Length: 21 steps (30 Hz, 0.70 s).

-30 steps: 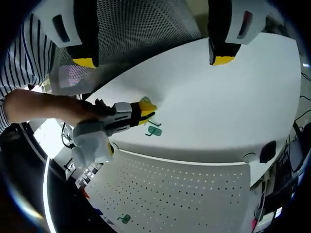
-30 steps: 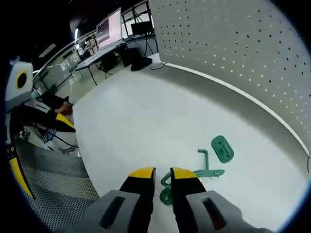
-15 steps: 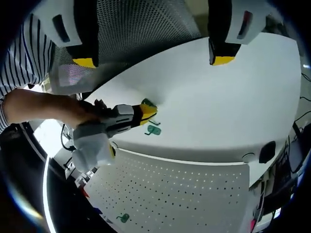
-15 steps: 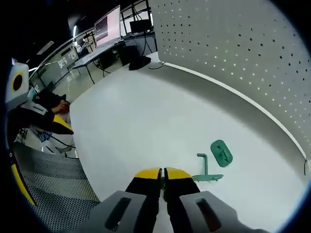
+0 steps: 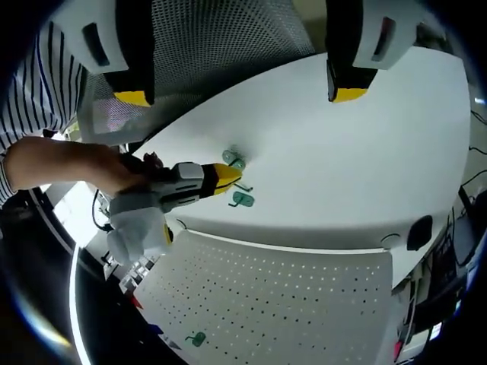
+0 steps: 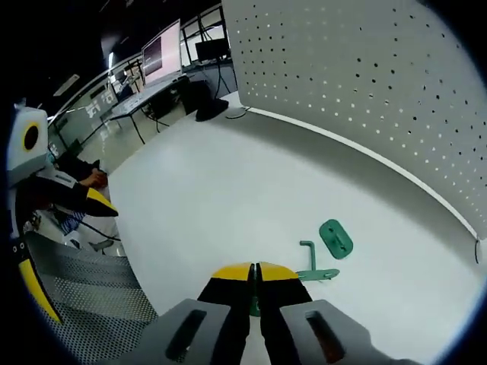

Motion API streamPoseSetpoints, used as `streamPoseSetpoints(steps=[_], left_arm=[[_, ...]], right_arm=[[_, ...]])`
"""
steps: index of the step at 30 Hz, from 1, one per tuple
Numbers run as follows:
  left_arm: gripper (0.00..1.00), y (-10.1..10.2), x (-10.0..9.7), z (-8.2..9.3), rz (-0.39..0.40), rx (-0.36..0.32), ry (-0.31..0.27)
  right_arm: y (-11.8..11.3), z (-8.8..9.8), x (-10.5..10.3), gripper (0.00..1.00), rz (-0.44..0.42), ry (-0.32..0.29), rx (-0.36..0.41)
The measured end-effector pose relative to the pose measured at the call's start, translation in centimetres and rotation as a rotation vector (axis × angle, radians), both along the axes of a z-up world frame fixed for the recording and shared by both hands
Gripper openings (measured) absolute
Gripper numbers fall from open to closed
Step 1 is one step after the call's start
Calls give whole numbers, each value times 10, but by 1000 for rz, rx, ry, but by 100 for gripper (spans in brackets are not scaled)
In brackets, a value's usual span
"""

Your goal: Insert the hook assembly into the mounting plate slot until the hook locks in place.

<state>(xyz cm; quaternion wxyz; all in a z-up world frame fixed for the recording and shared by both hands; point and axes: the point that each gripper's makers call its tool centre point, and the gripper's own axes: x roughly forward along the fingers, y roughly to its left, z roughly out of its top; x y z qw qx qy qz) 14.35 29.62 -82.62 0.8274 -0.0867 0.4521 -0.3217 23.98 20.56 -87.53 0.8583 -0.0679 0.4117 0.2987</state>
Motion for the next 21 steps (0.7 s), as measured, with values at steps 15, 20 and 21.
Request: streamPoseSetpoints(steps=[15, 20, 21], left_arm=[[100, -3, 31, 25, 43, -30, -62], [100, -2, 42, 35, 71, -27, -80], [100, -2, 44, 36, 78, -26, -81]], right_arm=[[-12, 73, 25, 0, -125, -162, 187], [-8, 103, 28, 0, -164, -179, 297], [-8, 105, 28, 0, -166, -184, 299]])
